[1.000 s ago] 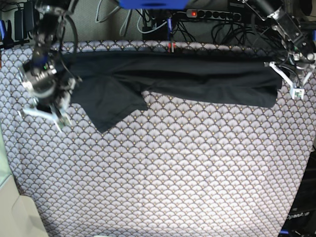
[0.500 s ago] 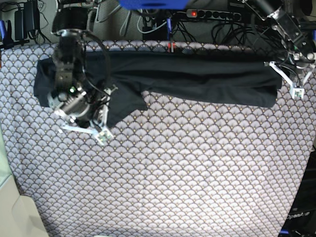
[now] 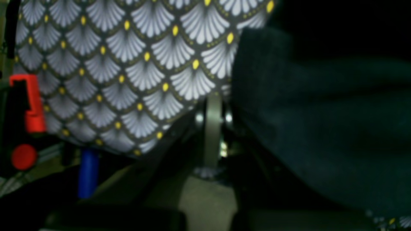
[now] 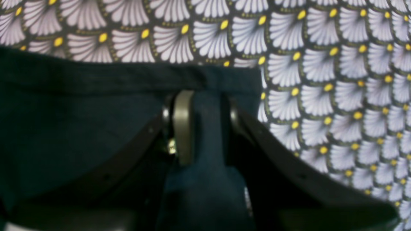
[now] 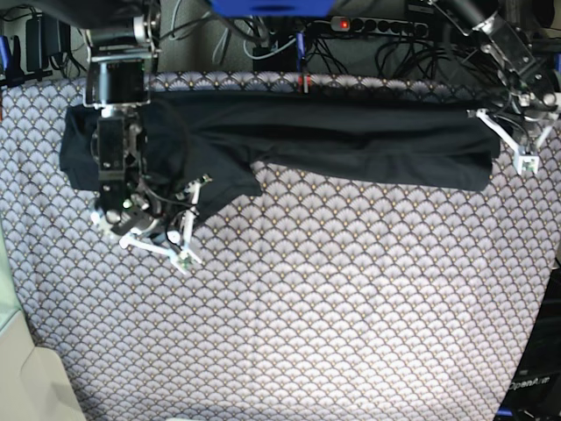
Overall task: Fold the T-shirt properly
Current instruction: 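Sweep the right gripper over the hanging sleeve, tucking it under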
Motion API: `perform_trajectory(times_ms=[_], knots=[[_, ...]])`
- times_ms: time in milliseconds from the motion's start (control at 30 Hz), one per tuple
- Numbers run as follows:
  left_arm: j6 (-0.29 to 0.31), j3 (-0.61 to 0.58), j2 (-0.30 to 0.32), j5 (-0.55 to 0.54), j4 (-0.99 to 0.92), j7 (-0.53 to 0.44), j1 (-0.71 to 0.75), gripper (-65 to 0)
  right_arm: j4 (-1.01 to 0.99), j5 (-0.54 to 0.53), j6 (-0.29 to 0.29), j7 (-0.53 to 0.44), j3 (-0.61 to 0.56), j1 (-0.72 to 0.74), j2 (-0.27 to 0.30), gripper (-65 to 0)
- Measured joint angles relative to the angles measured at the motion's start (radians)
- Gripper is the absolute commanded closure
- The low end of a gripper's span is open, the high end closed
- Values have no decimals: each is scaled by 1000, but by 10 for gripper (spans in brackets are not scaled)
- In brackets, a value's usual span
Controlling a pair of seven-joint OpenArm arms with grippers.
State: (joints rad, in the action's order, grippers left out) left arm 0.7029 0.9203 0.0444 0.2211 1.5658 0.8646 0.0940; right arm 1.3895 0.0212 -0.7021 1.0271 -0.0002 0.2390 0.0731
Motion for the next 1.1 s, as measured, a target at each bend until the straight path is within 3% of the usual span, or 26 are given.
perform_trajectory(times_ms=[233, 633, 867, 1100], knots=[[0, -3, -3, 0, 0, 0, -1, 0, -68, 5, 0, 0, 1, 61, 32, -163], [0, -6, -3, 0, 0, 0, -6, 0, -72, 4, 0, -30, 0, 68, 30, -164], [0, -6, -3, 0, 0, 0, -6, 0, -75, 3, 0, -91, -1, 64, 58, -164], [0, -5, -3, 0, 0, 0, -8, 0, -199, -3, 1, -172, 2, 71, 93, -164]])
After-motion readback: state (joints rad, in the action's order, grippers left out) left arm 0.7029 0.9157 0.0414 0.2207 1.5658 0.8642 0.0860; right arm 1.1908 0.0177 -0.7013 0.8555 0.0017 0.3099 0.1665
